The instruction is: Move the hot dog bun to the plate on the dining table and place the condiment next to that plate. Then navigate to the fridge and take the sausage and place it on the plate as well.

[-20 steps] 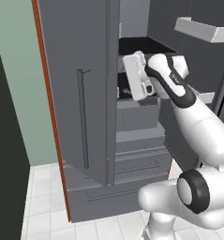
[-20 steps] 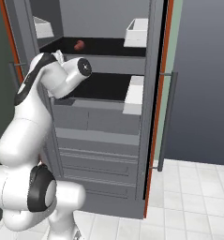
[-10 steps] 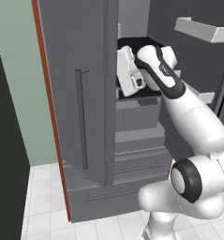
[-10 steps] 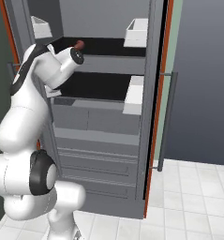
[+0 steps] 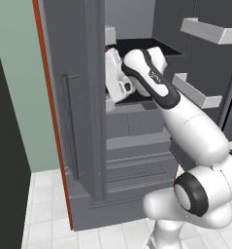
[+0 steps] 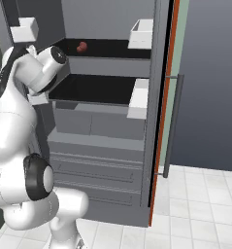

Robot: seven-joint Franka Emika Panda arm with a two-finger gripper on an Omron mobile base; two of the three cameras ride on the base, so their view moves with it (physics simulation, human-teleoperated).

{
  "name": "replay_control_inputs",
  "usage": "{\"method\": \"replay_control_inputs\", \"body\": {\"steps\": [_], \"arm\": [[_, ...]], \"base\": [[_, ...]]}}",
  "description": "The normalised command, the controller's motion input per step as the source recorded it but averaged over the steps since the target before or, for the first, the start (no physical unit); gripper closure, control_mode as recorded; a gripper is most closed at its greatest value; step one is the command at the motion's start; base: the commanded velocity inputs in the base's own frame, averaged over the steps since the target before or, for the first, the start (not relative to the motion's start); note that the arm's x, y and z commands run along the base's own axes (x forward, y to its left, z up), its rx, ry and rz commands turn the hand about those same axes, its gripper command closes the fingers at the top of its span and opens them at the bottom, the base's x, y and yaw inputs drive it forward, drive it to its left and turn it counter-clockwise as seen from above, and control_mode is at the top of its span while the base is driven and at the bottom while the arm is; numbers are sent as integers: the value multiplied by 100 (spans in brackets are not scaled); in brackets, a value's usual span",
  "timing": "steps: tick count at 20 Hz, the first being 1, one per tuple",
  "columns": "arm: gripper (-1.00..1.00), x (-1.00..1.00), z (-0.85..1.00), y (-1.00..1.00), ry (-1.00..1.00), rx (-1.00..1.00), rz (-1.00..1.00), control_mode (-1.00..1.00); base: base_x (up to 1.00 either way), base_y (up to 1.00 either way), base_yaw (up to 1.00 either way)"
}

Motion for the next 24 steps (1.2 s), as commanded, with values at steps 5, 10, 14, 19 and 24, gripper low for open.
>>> {"method": "replay_control_inputs", "body": {"steps": [5, 10, 14, 19, 24], "arm": [[-100, -19, 0, 77, 7, 0, 2, -100], [-100, -12, 0, 74, 10, 0, 2, -100], [-100, -2, -8, 70, 11, 0, 1, -100], [-100, -3, -20, 31, 12, -5, 0, -100], [-100, -6, -14, -9, -1, -11, 1, -100]], "base": [[0, 0, 0], [0, 0, 0], [0, 0, 0], [0, 0, 0], [0, 0, 0]]}}
